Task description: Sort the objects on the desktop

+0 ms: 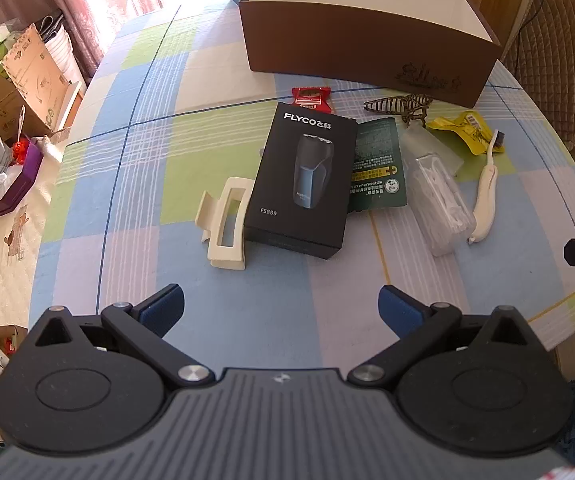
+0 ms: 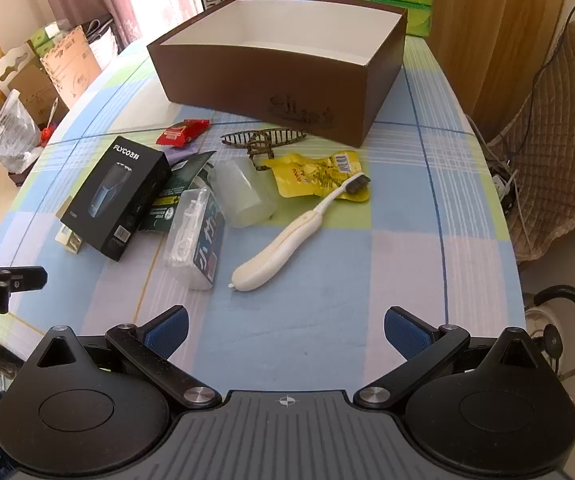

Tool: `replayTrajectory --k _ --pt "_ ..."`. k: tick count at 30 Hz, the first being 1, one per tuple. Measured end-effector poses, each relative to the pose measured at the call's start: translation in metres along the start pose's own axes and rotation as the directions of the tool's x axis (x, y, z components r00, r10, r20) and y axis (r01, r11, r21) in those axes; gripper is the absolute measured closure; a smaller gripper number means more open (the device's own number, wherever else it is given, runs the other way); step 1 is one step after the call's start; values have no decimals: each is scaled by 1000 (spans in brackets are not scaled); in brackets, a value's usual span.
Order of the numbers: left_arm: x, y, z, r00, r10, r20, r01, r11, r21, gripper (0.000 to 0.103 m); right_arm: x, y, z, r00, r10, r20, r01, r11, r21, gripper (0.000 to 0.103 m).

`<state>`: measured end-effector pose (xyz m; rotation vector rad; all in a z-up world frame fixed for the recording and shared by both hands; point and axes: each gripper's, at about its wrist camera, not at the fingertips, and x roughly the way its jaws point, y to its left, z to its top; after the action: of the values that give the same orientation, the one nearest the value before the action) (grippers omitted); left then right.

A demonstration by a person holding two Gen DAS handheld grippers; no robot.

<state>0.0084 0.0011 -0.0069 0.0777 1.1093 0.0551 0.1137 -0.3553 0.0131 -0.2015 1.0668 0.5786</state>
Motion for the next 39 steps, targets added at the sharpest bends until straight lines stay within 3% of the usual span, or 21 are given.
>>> replayTrajectory --k 18,28,36,37,39 --pt "12 7 12 1000 -10 6 10 1000 2 1 13 -9 14 1000 23 3 -23 998 65 2" --pt "24 39 16 999 7 54 -7 1000 -8 2 28 -22 20 999 22 43 -28 991 129 2" --pt "50 72 11 999 31 42 -31 999 -12 6 57 -25 30 998 -39 43 32 989 148 2" --pt "53 76 10 999 31 43 -31 999 -12 6 62 -25 31 998 -42 45 35 988 154 4" --pt "57 81 10 999 38 39 -37 999 -13 6 73 -25 34 998 -54 36 47 984 169 16"
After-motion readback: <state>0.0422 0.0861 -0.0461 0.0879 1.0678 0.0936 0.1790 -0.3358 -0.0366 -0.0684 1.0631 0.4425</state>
